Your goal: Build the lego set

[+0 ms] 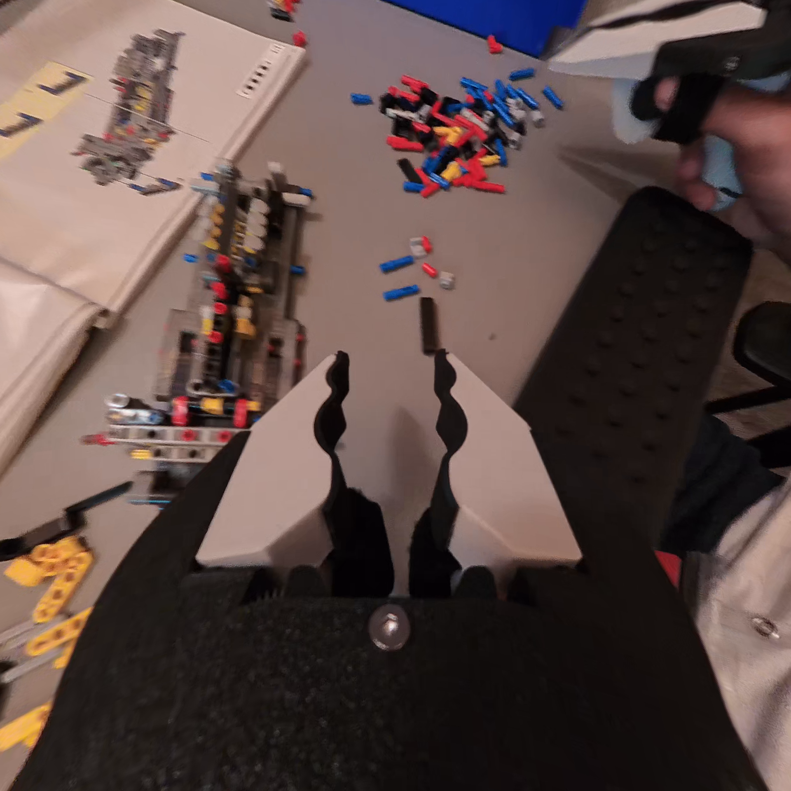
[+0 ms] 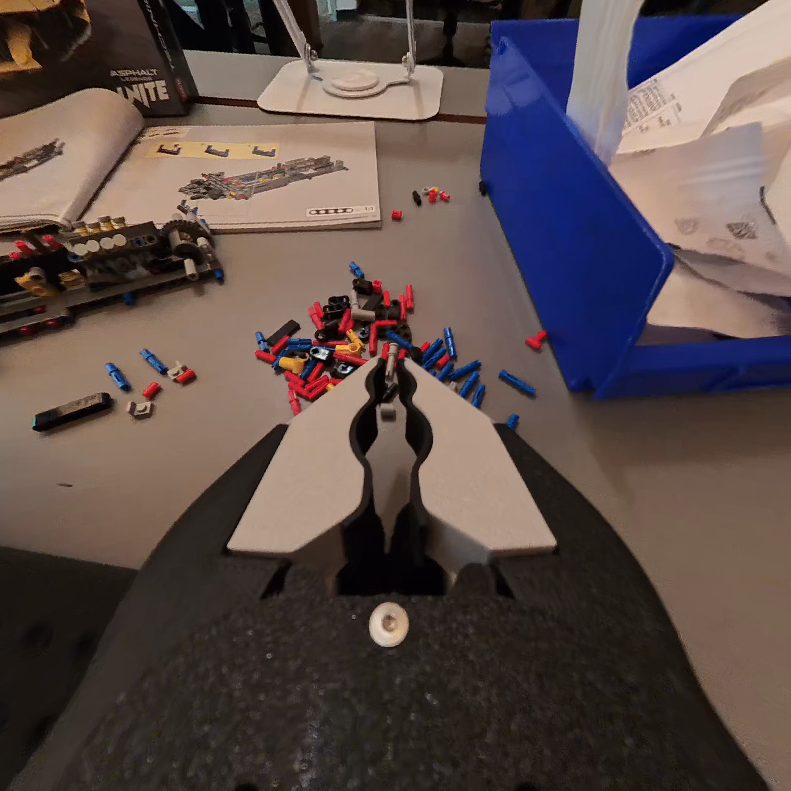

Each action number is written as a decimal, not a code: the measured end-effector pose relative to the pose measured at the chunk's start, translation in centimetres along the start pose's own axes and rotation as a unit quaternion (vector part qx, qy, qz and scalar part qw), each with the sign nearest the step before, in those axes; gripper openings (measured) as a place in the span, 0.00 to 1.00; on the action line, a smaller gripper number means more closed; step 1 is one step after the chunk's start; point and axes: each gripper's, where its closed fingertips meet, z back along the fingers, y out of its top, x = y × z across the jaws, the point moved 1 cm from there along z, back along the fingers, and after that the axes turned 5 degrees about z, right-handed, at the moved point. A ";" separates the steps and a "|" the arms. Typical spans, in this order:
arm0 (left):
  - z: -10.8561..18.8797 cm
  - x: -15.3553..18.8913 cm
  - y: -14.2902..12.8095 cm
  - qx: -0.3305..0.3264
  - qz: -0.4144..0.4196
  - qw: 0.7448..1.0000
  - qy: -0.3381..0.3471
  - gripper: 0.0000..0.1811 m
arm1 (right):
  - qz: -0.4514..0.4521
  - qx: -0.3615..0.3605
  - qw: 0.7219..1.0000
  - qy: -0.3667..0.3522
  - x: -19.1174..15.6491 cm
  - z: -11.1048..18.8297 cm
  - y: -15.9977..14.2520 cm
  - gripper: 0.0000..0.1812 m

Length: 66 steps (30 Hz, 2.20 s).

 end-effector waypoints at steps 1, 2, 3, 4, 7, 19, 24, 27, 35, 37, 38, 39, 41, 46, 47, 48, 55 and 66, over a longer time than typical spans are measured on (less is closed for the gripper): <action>-0.1 -1.0 0.5 0.004 -0.001 1.000 0.011 0.21 | -0.009 -0.004 1.000 0.008 0.0 -0.1 -0.1 0.03; -0.1 -2.2 1.1 0.005 0.000 1.000 0.025 0.21 | -0.020 -0.012 0.999 0.022 -0.2 -0.3 -0.2 0.04; -0.2 -3.4 1.8 0.006 0.000 0.999 0.040 0.22 | -0.032 -0.021 0.998 0.041 -0.6 -0.6 -0.2 0.05; -0.3 -4.7 2.6 0.010 -0.004 0.998 0.055 0.23 | -0.039 -0.028 0.997 0.063 -1.1 -1.1 -0.1 0.07; -0.6 -8.9 5.6 0.021 -0.027 0.994 0.103 0.27 | -0.024 -0.061 0.991 0.120 -2.4 -3.1 0.5 0.08; -3.5 -18.3 9.1 0.057 0.060 0.987 0.139 0.22 | 0.059 -0.191 0.966 0.161 -7.4 -7.7 -0.5 0.08; -3.6 -17.8 7.7 0.056 0.064 0.990 0.113 0.21 | 0.049 -0.246 0.958 0.139 -7.4 -8.4 -0.8 0.07; -3.7 -17.5 7.5 0.056 0.077 0.991 0.091 0.21 | 0.086 -0.265 0.954 0.115 -7.3 -8.6 -0.9 0.06; -3.1 -18.0 7.2 0.061 0.073 0.990 0.100 0.21 | 0.133 -0.251 0.953 0.106 -7.6 -8.6 -0.3 0.03; -3.0 -18.1 7.1 0.063 0.076 0.990 0.100 0.20 | 0.138 -0.211 0.954 0.164 -9.3 -7.5 1.3 0.03; -3.0 -18.3 7.1 0.062 0.076 0.990 0.103 0.20 | 0.148 -0.191 0.944 0.226 -11.1 -6.2 2.0 0.03; -3.0 -18.5 7.0 0.061 0.075 0.989 0.107 0.20 | 0.173 -0.174 0.923 0.296 -13.3 -4.5 2.2 0.03; -3.1 -18.8 6.8 0.059 0.076 0.989 0.112 0.20 | 0.230 -0.183 0.888 0.353 -15.5 -1.9 0.8 0.03; -3.5 -18.6 6.4 0.053 0.073 0.989 0.113 0.20 | 0.227 -0.218 0.859 0.404 -18.1 0.2 -2.7 0.04; -3.5 -18.6 6.4 0.053 0.069 0.989 0.116 0.20 | 0.237 -0.219 0.859 0.396 -18.1 0.0 -3.1 0.04; -3.5 -18.6 6.4 0.052 0.064 0.989 0.119 0.20 | 0.246 -0.219 0.860 0.390 -18.1 -0.1 -3.3 0.04; -3.2 -18.9 6.5 0.055 0.047 0.987 0.142 0.20 | 0.255 -0.201 0.867 0.378 -18.4 -0.9 -3.3 0.05; -3.0 -18.6 6.6 0.075 0.048 0.990 0.110 0.17 | 0.030 0.027 0.939 0.341 -15.2 -11.9 11.0 0.07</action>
